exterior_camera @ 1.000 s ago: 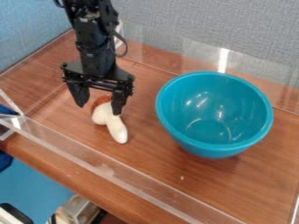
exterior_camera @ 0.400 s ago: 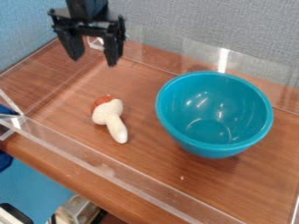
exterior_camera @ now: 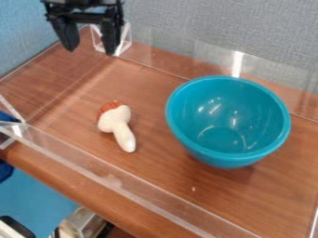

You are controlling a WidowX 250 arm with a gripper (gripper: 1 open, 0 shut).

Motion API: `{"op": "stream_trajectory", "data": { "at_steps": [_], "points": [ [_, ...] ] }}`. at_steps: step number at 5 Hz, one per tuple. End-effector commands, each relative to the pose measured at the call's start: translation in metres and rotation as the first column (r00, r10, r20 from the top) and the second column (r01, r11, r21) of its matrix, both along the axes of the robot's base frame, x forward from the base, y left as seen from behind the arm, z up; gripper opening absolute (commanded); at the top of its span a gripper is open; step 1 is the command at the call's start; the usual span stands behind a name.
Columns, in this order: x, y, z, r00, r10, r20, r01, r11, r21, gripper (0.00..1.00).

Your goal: Remove the mushroom from inside the blue bowl and put it on the table

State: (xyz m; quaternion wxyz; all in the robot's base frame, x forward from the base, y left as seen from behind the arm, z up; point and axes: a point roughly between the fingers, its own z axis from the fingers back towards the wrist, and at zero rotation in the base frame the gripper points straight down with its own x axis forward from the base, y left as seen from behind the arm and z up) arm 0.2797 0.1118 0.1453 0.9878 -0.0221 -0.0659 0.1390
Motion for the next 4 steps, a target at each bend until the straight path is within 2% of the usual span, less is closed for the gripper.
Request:
{"op": "stream_trajectory", "data": {
  "at_steps": [1,2,3,4],
  "points": [
    [-0.004,0.001,0.006,0.997,0.066,0.035,-0.066,0.998,0.013,1.0],
    [-0.014,-0.016,0.006,0.997,0.07,0.021,-0.07,0.998,0.002,1.0],
    [-0.016,-0.029,0.009,0.996,0.086,0.019,-0.086,0.996,-0.008,1.0],
    [-0.004,-0.028,0.006,0.995,0.095,0.014,-0.095,0.995,-0.006,1.0]
  ]
}}
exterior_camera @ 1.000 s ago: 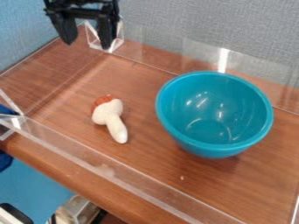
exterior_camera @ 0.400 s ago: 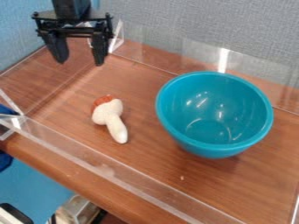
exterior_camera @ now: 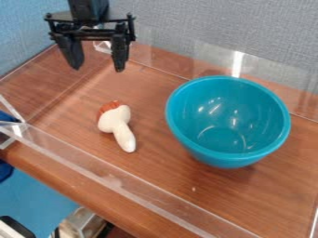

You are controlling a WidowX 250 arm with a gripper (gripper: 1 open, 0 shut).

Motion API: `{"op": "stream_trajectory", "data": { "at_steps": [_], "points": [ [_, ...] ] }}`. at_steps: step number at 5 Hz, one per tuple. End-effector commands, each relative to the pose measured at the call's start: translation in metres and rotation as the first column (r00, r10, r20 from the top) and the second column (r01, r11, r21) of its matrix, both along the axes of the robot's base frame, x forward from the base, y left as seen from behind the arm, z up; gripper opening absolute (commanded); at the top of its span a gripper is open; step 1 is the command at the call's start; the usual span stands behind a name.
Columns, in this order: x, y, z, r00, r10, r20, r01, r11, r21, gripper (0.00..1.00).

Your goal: Remove the mushroom from inside the blue bowl and put it on the table

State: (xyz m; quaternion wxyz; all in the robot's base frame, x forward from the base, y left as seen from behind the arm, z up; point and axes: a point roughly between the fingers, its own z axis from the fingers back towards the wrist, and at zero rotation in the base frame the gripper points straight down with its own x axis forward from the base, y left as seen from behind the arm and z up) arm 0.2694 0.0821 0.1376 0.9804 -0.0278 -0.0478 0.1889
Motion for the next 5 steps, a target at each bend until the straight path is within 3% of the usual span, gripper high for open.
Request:
{"op": "stream_trajectory", "data": {
  "at_steps": [1,3,4,5],
  "points": [
    [0.022,0.013,0.009,0.999,0.011,0.046,-0.013,0.999,0.031,1.0],
    [0.006,0.022,0.002,0.998,0.002,0.061,-0.005,0.999,0.038,1.0],
    [0.006,-0.001,0.015,0.995,-0.058,0.076,0.055,0.997,0.044,1.0],
    [0.01,-0.011,0.02,0.993,-0.1,0.065,0.096,0.994,0.052,1.0]
  ]
}}
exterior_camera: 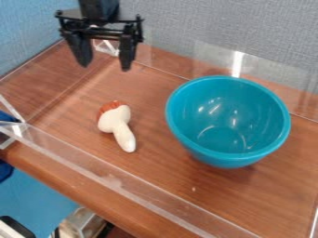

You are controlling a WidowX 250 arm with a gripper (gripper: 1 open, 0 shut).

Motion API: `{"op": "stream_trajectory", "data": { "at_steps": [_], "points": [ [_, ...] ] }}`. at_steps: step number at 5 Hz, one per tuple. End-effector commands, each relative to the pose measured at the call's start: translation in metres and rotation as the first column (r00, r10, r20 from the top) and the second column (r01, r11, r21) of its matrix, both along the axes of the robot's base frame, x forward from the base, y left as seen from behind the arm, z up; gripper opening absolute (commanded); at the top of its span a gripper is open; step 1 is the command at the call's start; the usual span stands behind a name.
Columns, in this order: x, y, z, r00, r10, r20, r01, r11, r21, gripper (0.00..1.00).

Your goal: Remove the mushroom from inside the blue bowl and put it on the table

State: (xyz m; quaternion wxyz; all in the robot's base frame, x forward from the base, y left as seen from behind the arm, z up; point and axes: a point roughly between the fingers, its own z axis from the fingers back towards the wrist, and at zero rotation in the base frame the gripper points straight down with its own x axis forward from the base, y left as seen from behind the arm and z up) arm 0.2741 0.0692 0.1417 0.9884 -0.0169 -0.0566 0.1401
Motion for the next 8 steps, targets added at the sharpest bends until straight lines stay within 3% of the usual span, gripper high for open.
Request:
{"op": "stream_trajectory", "data": {
  "at_steps": [1,3,4,5,6,8],
  "points": [
    [0.013,0.009,0.022,0.995,-0.089,0.053,0.088,0.996,0.007,1.0],
    [0.016,0.033,0.018,0.98,-0.194,0.053,0.195,0.981,-0.019,1.0],
    [0.016,0.046,0.01,0.983,-0.175,0.052,0.177,0.984,-0.024,1.0],
    [0.004,0.04,0.008,0.982,-0.186,0.044,0.188,0.982,-0.031,1.0],
    [0.002,0.013,0.027,0.983,-0.179,0.045,0.181,0.983,-0.041,1.0],
    [0.0,0.025,0.005,0.998,-0.052,0.026,0.054,0.997,-0.053,1.0]
  ]
}}
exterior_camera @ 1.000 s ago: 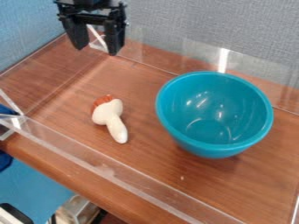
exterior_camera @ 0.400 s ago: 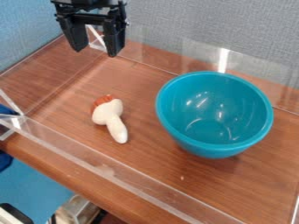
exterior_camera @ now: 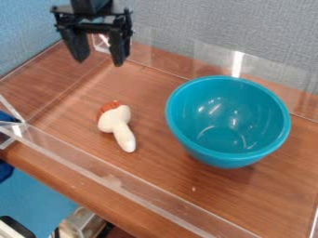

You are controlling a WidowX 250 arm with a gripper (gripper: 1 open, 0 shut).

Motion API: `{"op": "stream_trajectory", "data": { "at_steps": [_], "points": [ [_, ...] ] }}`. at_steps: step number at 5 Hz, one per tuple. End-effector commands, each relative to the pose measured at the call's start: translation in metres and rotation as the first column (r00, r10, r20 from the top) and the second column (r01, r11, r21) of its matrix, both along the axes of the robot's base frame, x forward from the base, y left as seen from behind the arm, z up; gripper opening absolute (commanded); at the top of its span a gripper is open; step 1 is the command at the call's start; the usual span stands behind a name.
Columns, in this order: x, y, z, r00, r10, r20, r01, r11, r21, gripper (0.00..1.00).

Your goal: Remove the mushroom from inside the blue bowl and put it on the table

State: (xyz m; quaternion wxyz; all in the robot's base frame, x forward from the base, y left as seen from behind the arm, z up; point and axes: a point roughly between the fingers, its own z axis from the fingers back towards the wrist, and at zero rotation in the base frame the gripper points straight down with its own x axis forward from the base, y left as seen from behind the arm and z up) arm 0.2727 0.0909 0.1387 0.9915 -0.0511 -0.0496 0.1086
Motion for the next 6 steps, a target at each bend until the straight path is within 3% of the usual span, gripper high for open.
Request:
{"op": "stream_trajectory", "data": {
  "at_steps": [1,2,4,5,6],
  "points": [
    [-0.001,0.019,0.015,0.999,0.038,0.022,-0.038,0.999,-0.007,1.0],
    [0.001,0.032,0.023,0.998,0.055,0.032,-0.055,0.998,-0.016,1.0],
    [-0.001,-0.007,0.022,0.999,-0.051,0.012,0.051,0.998,-0.025,1.0],
    [0.001,-0.012,0.021,0.998,-0.055,0.014,0.055,0.998,-0.011,1.0],
    [0.002,-0.004,0.025,0.993,-0.114,0.016,0.114,0.993,-0.018,1.0]
  ]
}}
